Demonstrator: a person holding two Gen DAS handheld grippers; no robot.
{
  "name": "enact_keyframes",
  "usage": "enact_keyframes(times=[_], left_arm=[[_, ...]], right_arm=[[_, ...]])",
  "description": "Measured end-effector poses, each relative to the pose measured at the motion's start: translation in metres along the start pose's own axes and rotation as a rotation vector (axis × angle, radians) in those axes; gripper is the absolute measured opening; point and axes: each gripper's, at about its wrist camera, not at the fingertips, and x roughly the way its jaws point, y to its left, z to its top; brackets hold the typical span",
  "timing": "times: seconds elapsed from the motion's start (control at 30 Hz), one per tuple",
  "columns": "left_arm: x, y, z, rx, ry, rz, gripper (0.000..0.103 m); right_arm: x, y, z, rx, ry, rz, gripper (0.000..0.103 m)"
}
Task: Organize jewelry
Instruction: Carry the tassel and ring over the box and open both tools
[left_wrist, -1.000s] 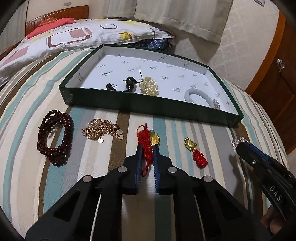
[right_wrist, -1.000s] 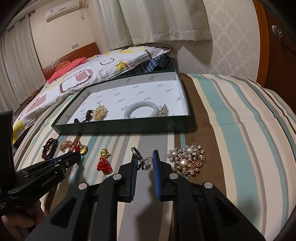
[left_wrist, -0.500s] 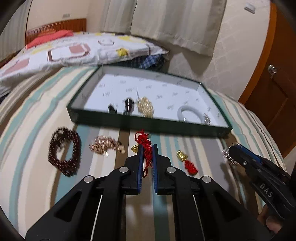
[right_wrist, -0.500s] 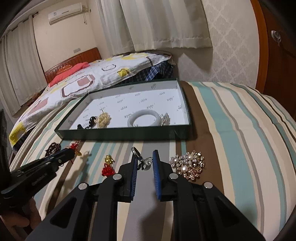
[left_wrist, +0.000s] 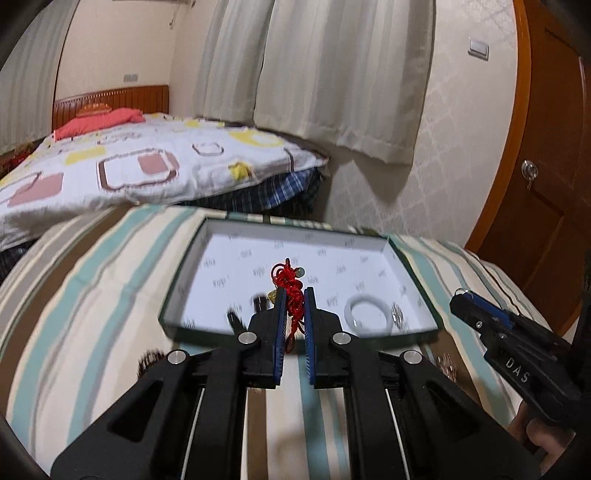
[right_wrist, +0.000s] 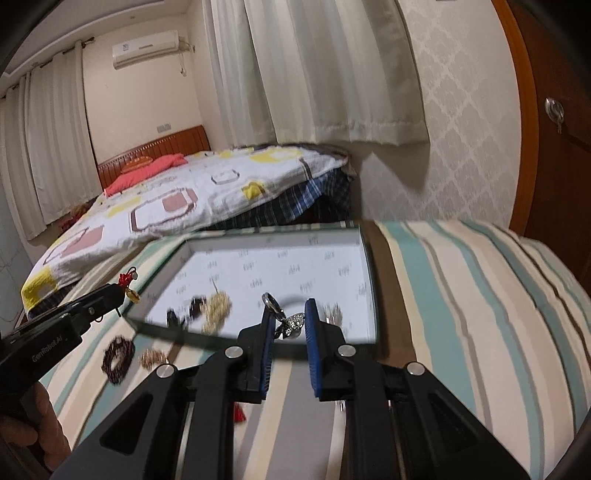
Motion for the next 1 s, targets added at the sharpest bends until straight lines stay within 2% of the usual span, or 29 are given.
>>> enact_keyframes(times=[0.2,0.37,0.7,0.87,1.0], left_arm=[[0.018,0.011,0.027,0.002,-0.056,0.024,0.009],[0.055,0.024,0.039,-0.001,-0.032,0.043,0.009],[0.14,0.058,0.028,-0.044,0.172,0.082,0.009],[0.157,0.069,0.02,-0.069,0.246,0.083,0.009],[0.165,0.069,0.015,-0.059,0.285,0.084,0.009]], right_arm=[[0.02,0.004,0.029,-0.041,-0.074,0.004,0.017],[0.05,-0.003,0.037,-0.04,-0.071,-0.002,0.017],[0.123,-0.027,0.024,-0.001,0.107,-0.034,0.017],[0.145,-0.035,0.016,0.023,0.208,-0.044,0.017],[0.152,-0.035,0.014,0.02,0.256,-0.049,0.017]])
